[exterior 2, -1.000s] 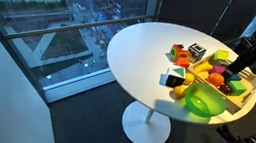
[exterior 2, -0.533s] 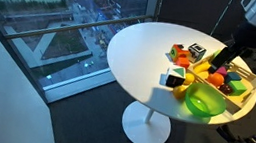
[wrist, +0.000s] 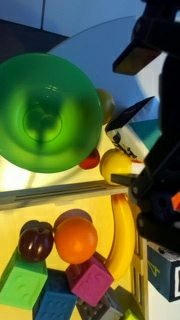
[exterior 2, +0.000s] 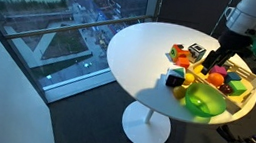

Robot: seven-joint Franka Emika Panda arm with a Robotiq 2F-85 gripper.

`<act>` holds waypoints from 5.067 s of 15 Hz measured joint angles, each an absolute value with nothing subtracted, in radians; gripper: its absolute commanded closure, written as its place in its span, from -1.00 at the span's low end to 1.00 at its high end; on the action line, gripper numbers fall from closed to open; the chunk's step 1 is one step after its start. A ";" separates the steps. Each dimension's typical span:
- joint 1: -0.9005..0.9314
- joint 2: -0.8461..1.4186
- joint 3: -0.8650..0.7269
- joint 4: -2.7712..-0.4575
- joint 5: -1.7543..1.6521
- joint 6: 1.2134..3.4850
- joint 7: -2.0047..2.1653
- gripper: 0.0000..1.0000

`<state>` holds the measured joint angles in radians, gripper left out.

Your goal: Pick up the block with the number one on it and put it in the tray

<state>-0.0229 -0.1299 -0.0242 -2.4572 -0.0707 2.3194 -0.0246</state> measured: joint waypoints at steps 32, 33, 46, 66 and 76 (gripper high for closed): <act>-0.020 0.142 -0.009 -2.330 -0.068 2.501 -0.126 -1.00; -0.020 0.151 -0.004 -2.330 -0.063 2.521 -0.128 -1.00; -0.019 0.208 0.012 -2.325 -0.044 2.593 -0.152 -1.00; -0.008 0.271 0.006 -2.290 -0.044 2.526 -0.062 -1.00; 0.001 0.318 0.006 -2.235 -0.044 2.526 -0.041 -0.46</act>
